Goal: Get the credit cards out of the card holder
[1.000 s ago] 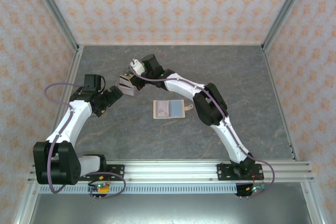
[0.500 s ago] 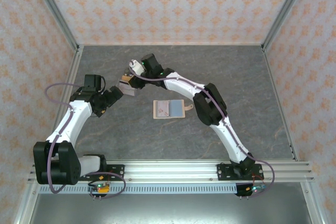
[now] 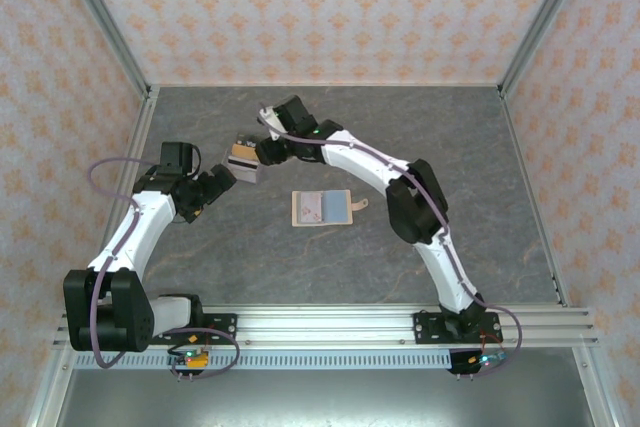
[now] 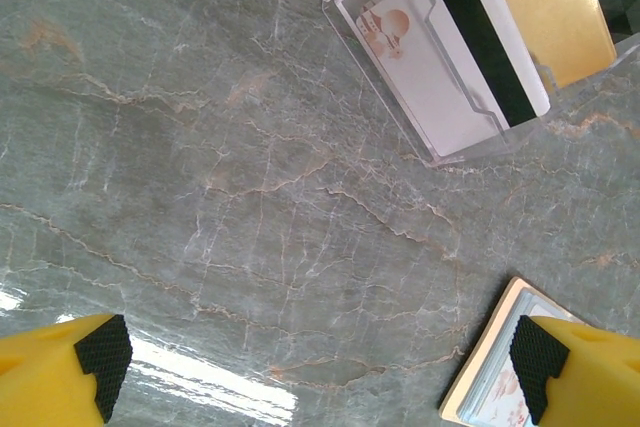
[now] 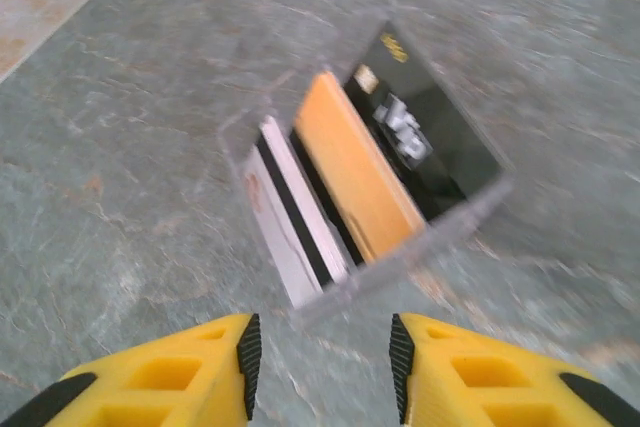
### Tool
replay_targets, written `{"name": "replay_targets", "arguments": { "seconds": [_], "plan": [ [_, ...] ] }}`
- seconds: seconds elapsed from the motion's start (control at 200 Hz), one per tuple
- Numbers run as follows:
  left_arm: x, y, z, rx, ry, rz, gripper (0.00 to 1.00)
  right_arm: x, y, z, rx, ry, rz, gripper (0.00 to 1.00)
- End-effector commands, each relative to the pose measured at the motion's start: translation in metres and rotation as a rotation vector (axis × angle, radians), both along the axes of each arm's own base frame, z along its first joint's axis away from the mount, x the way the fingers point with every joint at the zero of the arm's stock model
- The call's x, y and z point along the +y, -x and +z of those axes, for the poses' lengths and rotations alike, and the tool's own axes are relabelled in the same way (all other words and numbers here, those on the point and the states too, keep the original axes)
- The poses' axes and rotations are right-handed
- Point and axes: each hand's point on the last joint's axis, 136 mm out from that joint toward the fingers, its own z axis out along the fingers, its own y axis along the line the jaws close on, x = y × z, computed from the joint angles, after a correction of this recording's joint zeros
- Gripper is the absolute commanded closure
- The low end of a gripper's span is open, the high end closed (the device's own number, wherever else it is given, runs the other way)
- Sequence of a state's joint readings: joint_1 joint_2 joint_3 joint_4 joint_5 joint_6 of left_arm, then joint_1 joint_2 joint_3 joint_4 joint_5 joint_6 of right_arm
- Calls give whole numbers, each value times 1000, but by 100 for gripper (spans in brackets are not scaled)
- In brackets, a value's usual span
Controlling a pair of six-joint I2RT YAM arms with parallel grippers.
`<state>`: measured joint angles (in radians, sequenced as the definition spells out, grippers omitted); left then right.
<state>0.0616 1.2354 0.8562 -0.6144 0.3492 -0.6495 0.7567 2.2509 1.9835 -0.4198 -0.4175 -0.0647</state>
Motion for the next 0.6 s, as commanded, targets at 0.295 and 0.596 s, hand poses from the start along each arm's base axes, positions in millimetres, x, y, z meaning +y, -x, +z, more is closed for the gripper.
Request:
{"name": "replay_targets", "arguments": {
  "seconds": [0.295,0.596],
  "plan": [
    [-29,1,-5,-1,31,-106,6,-128,68,-42,412,-5,-535,47],
    [-93,-21,-9,-14,89,-247,18,-120,92,-78,650,-117,-565,59]
  ]
}}
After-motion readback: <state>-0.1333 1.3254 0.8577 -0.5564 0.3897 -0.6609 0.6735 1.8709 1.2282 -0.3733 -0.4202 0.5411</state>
